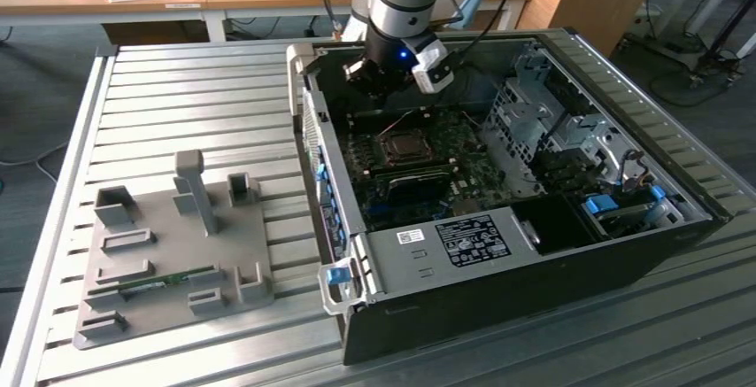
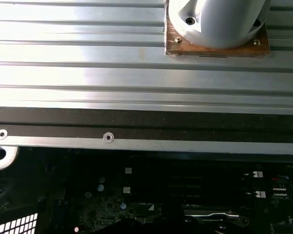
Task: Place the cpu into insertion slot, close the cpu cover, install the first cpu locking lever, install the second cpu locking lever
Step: 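Install the first cpu locking lever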
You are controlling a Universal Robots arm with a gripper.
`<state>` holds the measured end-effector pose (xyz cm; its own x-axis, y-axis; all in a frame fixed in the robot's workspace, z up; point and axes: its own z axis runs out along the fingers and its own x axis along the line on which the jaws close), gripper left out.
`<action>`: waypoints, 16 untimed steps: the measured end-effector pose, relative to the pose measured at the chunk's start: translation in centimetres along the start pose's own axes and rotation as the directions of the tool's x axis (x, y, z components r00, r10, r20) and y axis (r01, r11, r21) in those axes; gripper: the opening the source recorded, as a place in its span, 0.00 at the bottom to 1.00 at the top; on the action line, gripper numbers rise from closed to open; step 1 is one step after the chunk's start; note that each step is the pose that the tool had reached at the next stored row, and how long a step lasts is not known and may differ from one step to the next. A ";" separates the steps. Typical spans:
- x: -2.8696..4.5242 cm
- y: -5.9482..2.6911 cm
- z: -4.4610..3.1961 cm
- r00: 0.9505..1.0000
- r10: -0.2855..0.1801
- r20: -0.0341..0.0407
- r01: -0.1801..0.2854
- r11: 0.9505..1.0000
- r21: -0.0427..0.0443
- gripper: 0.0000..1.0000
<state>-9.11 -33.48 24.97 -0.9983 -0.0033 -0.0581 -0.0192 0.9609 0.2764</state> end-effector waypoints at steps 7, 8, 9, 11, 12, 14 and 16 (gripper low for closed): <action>-0.65 -0.08 0.26 1.000 0.000 0.000 0.000 1.000 0.000 0.11; -0.73 -0.10 0.33 1.000 0.000 0.000 0.000 1.000 0.000 0.11; -0.80 -0.11 0.39 1.000 0.000 0.000 0.000 1.000 0.001 0.11; -0.94 -0.15 0.51 1.000 0.000 0.000 0.000 1.000 0.003 0.11; -0.99 -0.16 0.56 1.000 0.000 0.000 0.000 1.000 0.005 0.11; -1.03 -0.17 0.61 1.000 -0.001 0.000 0.001 1.000 0.017 0.11; -1.04 -0.13 0.65 1.000 -0.002 -0.001 0.002 0.999 0.039 0.11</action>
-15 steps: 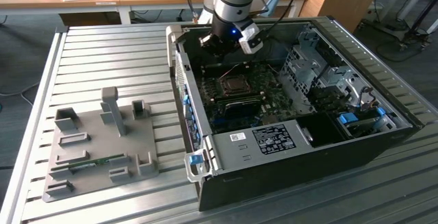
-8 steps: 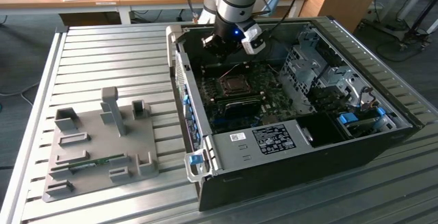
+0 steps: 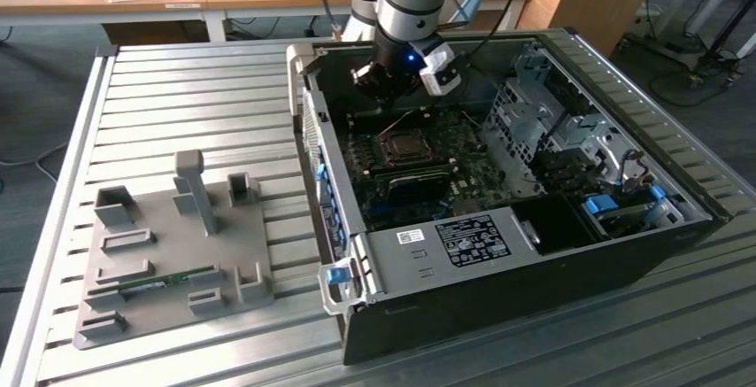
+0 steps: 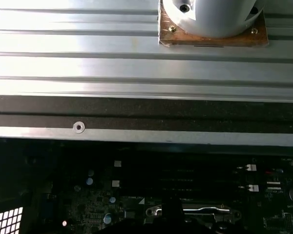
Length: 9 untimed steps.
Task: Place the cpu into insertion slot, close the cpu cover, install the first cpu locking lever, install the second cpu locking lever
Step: 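Install the first cpu locking lever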
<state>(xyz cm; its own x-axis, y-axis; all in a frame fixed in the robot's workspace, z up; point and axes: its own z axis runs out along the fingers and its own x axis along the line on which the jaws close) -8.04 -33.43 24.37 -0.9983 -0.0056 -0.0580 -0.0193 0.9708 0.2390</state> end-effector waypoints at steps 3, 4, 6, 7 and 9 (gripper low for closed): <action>0.00 0.01 0.01 1.000 0.000 0.000 0.000 1.000 0.004 0.11; 0.00 0.01 0.01 1.000 0.000 0.000 0.000 1.000 0.004 0.11; 0.01 0.01 0.02 1.000 0.000 0.000 0.000 1.000 0.001 0.11; 0.01 0.01 0.01 1.000 0.000 0.000 0.000 1.000 -0.001 0.11; 0.00 0.02 0.02 1.000 0.000 0.000 0.000 1.000 -0.003 0.11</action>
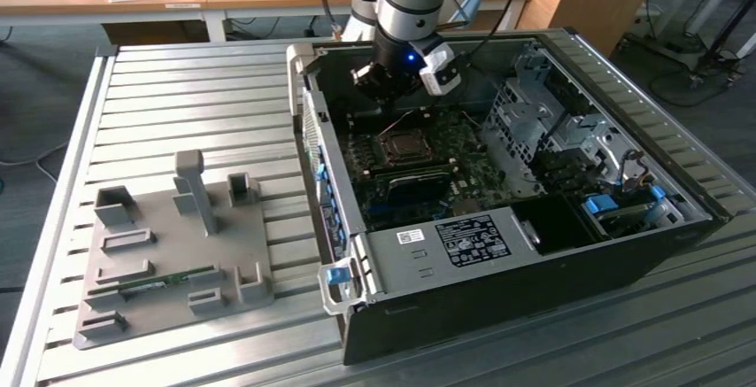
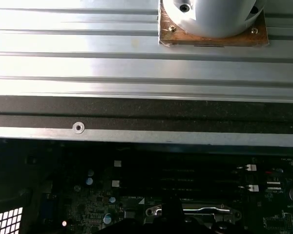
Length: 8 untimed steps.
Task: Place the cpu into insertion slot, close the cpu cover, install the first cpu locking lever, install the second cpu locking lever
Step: 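Install the first cpu locking lever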
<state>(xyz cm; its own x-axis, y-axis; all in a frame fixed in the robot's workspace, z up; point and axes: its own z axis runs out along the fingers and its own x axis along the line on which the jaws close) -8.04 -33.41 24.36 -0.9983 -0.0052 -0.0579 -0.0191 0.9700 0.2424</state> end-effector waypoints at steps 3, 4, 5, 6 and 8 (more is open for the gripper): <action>0.00 0.08 0.02 1.000 0.000 0.000 0.000 1.000 -0.001 0.11; 0.00 0.08 0.02 1.000 0.000 0.000 0.000 1.000 -0.001 0.11; 0.00 0.08 0.05 1.000 0.000 0.000 0.000 1.000 -0.001 0.11; 0.00 0.07 0.09 1.000 0.000 0.000 0.000 1.000 -0.001 0.11; 0.01 0.04 0.19 1.000 0.000 0.000 0.000 1.000 -0.001 0.11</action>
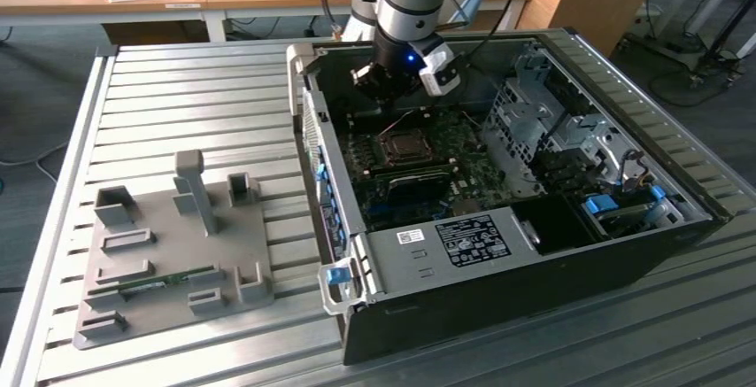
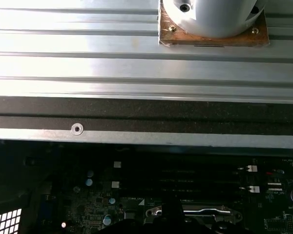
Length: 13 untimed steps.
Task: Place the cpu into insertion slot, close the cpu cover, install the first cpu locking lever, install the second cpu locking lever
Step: 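Install the first cpu locking lever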
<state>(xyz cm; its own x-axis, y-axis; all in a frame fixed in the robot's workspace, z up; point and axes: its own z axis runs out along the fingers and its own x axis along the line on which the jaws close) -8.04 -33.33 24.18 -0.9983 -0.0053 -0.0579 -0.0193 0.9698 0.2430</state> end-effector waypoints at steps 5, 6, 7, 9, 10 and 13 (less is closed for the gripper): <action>0.01 -0.02 0.08 1.000 0.000 0.000 0.000 1.000 0.000 0.11; 0.01 -0.03 0.11 1.000 0.000 0.000 0.000 1.000 0.000 0.11; 0.01 -0.03 0.11 1.000 0.000 0.000 0.000 1.000 0.000 0.11; 0.01 -0.03 0.11 1.000 0.000 0.000 0.000 1.000 0.000 0.11; 0.01 -0.03 0.11 1.000 0.000 0.000 0.000 1.000 0.000 0.11; 0.00 -0.03 0.12 1.000 0.000 0.000 0.000 1.000 0.000 0.11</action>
<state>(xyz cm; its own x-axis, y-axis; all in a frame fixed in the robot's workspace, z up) -8.04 -33.33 24.06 -0.9983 -0.0054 -0.0579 -0.0193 0.9698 0.2430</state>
